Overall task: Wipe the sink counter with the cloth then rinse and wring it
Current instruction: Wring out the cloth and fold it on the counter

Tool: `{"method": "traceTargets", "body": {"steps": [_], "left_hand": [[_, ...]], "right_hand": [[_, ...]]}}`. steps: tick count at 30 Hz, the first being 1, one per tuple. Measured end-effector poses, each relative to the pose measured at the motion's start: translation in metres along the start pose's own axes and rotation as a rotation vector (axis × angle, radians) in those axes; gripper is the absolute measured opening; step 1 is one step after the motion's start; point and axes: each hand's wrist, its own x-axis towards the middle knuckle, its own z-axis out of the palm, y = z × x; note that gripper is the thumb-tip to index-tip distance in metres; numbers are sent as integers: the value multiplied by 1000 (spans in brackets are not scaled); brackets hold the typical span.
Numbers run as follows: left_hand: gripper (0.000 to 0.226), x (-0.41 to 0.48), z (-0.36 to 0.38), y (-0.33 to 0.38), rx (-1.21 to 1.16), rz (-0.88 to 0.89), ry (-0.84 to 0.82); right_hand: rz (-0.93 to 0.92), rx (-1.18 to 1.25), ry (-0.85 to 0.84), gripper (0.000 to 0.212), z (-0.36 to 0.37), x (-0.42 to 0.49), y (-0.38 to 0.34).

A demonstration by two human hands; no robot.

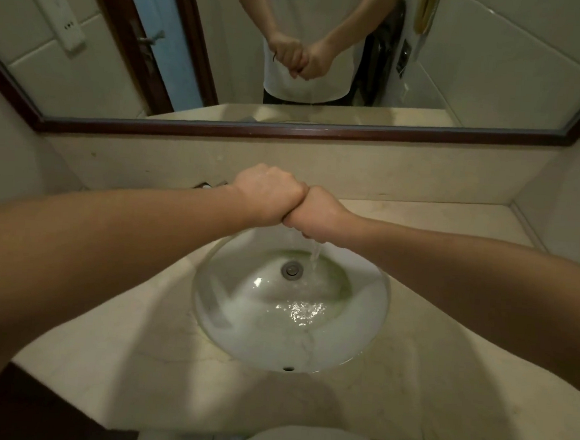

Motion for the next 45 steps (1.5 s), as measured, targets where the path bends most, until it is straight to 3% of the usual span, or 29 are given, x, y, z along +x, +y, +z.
{"method": "traceTargets", "body": {"steps": [3,6,8,11,13,15,19,21,24,26,29,32,35,39,43,45], "left_hand": [[21,2,2,3,5,17,0],[15,8,10,5,-120,-38,-77],[12,8,21,3,-343,-170,-136],[46,-3,42,-3,-700,-365,-105],[66,-18,50,1,-1097,-469,-163],[65,-29,54,12,-1434,-502,-219],[38,-42,61,30,-1709,-551,-169],[9,-48,62,32,-1674,-572,-81],[18,-60,64,26,-1516,-618,99],[20,-70,62,15,-1427,-676,226],[18,-84,52,-6,-1582,-819,398],[12,-101,41,-28,-1706,-858,412],[6,-118,28,-47,-1651,-696,354],[4,-130,13,-75,-1431,-418,359],[19,-144,14,-116,-1494,-376,417],[9,-155,17,-135,-1541,-360,411]], "right_hand": [[18,52,-53,12,-2,2,9],[-87,-13,-44,11,-6,2,20],[-136,-46,-2,24,-14,1,27],[57,275,-172,22,-25,1,49],[173,288,-216,38,-21,-2,68],[119,223,-162,62,-9,-5,81],[29,564,-175,40,15,-10,69],[6,635,-116,29,21,-9,61],[37,657,-168,25,21,-12,56],[22,542,-271,35,19,-15,55],[-46,311,-421,48,18,-15,52],[-151,57,-474,51,18,-14,35],[-309,-15,-339,48,29,-15,-1],[-491,213,-163,33,58,-15,-58],[-512,411,-16,12,79,-14,-102],[-531,446,29,10,88,-15,-123]]}}
